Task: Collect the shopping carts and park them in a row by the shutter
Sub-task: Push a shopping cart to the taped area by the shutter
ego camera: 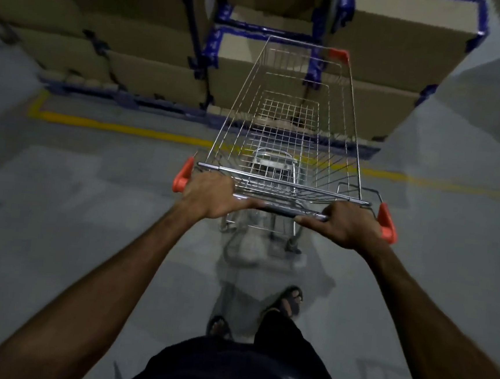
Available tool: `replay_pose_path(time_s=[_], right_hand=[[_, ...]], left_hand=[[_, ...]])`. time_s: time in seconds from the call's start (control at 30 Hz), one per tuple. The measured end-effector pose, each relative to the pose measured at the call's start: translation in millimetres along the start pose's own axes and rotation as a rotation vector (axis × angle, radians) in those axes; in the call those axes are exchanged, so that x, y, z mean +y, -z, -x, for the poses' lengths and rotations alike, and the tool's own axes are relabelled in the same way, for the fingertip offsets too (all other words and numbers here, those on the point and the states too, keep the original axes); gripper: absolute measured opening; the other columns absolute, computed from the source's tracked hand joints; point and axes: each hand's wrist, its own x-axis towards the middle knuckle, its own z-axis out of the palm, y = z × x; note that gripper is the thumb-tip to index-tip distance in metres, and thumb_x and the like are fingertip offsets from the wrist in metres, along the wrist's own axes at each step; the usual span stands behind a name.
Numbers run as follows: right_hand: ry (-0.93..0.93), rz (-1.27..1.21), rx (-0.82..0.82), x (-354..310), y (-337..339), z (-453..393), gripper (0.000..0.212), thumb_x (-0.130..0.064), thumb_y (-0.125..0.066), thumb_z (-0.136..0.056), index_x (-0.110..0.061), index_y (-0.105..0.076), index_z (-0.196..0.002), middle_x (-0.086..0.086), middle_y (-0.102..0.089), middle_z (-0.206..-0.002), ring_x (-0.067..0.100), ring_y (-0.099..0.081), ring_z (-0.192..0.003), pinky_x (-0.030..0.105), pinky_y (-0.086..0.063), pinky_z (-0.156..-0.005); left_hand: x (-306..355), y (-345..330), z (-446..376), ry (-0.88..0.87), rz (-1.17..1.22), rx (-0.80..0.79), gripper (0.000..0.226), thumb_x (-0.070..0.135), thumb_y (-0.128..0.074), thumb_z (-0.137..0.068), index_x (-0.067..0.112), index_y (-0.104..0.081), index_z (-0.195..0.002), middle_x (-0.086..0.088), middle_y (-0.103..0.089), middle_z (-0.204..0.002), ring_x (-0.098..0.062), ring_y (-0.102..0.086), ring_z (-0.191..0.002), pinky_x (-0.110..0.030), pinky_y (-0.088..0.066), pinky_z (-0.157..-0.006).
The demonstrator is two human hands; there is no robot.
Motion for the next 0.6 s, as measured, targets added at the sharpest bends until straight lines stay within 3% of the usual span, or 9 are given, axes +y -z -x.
replay_pose_path(time_s=[0.07,0.17,0.3,0.5,0.6], right_hand=[[0.075,0.036,0.002,-24.4,1.9,-14.0,0.089,-0.104,-0.030,-0.076,-0.020,-0.051,-0.059,-0.003,-0.055,-0.054,0.014,-0.056,-0.050,0.028,-0.042,-0.055],[0.177,0.093,-0.015,-58.7,5.6,-43.6,0.097,-0.110,-0.020,-0.069,-0.020,-0.054,-0.059,-0.003,-0.056,-0.054,0.014,-0.059,-0.051,0.033,-0.054,-0.063],[0.312,0.158,-0.033,-113.8,18.1,-91.3,0.099,-0.110,-0.018,-0.069,-0.019,-0.056,-0.059,-0.001,-0.059,-0.056,0.015,-0.061,-0.054,0.039,-0.059,-0.071],[0.491,0.213,-0.100,-207.5,42.8,-173.8,0.104,-0.112,-0.021,-0.065,-0.019,-0.067,-0.073,0.002,-0.067,-0.075,0.022,-0.065,-0.073,0.043,-0.058,-0.080],[0.588,0.210,-0.086,-246.8,51.1,-216.4,0.103,-0.112,-0.023,-0.065,-0.019,-0.068,-0.069,0.000,-0.067,-0.071,0.020,-0.065,-0.071,0.043,-0.059,-0.078]], left_hand=[[-25.7,-10.9,18.5,0.067,0.006,0.011,0.107,0.111,-0.014,-0.071,0.017,-0.064,-0.058,0.003,-0.061,-0.056,-0.013,-0.057,-0.056,-0.063,-0.048,-0.103],[-61.5,-21.0,40.3,0.169,0.029,0.007,0.114,0.112,-0.007,-0.068,0.022,-0.077,-0.073,0.004,-0.065,-0.062,-0.013,-0.059,-0.060,-0.060,-0.049,-0.102],[-109.2,-19.2,63.1,0.293,0.077,0.032,0.106,0.110,-0.012,-0.073,0.020,-0.067,-0.062,0.003,-0.063,-0.061,-0.014,-0.058,-0.059,-0.047,-0.053,-0.087],[-186.1,-14.7,74.3,0.495,0.138,0.084,0.100,0.105,-0.020,-0.078,0.019,-0.068,-0.065,0.003,-0.061,-0.060,-0.013,-0.058,-0.059,-0.045,-0.053,-0.088],[-218.6,-6.2,73.8,0.597,0.162,0.079,0.095,0.103,-0.025,-0.081,0.018,-0.061,-0.059,0.001,-0.062,-0.062,-0.014,-0.058,-0.060,-0.042,-0.053,-0.085]])
